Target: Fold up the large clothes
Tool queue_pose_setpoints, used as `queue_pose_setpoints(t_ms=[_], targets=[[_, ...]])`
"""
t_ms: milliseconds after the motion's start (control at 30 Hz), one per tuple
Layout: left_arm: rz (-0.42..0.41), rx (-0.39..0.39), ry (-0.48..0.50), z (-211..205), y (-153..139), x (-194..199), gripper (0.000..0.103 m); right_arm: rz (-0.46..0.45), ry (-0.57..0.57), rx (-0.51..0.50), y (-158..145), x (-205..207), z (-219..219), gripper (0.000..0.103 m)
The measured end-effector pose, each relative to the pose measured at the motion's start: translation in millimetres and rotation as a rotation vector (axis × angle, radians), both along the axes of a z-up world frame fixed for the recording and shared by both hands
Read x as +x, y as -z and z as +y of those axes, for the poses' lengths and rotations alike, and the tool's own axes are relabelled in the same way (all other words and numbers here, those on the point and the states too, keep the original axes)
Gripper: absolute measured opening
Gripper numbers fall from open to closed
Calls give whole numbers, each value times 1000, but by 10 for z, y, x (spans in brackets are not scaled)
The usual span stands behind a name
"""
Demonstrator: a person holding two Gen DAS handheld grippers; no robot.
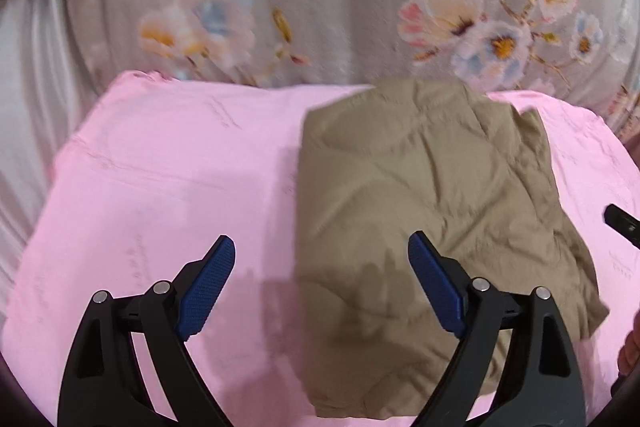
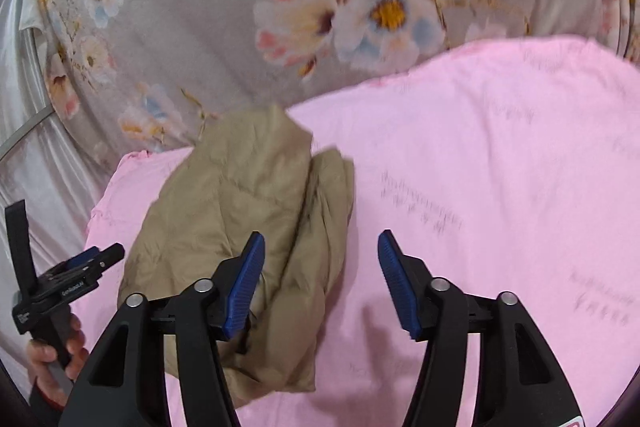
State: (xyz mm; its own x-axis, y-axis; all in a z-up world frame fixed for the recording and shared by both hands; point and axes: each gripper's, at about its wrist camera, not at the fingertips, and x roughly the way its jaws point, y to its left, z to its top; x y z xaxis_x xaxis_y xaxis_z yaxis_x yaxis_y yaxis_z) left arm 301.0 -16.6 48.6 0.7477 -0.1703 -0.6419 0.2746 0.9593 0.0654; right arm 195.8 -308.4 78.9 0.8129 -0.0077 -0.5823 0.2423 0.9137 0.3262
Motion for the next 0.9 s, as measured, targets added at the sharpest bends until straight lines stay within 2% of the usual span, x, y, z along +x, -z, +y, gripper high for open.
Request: queue_pose_setpoints(t_ms=[33,100,200,333,400,500,600,900], targets=[[-7,5,-25,-29,-77,31,85,-4,-9,-17,-56,69,65,36],[-14,23,-65,-158,-194,133,76,-7,-17,-61,-121,260,227,26],[-24,60,-100,-398,-228,316,66,0,-26,-122,-94,609,432,16],[10,82,-115,-656,-72,593,51,51,-32,-188,40,1044,574,8],[31,109,-119,-759,69,712,40,98,-18,-216,199,1232,579,7],[59,116,-125,-828,311,857,39,163,2,-190,517,1389,464,0],[26,116,-129,-878,443,874,39,170,11,-160,769,1442,370,0],[-23,98,-136,-956,608,967,37,153,-3,-141,996,1533,282,0]])
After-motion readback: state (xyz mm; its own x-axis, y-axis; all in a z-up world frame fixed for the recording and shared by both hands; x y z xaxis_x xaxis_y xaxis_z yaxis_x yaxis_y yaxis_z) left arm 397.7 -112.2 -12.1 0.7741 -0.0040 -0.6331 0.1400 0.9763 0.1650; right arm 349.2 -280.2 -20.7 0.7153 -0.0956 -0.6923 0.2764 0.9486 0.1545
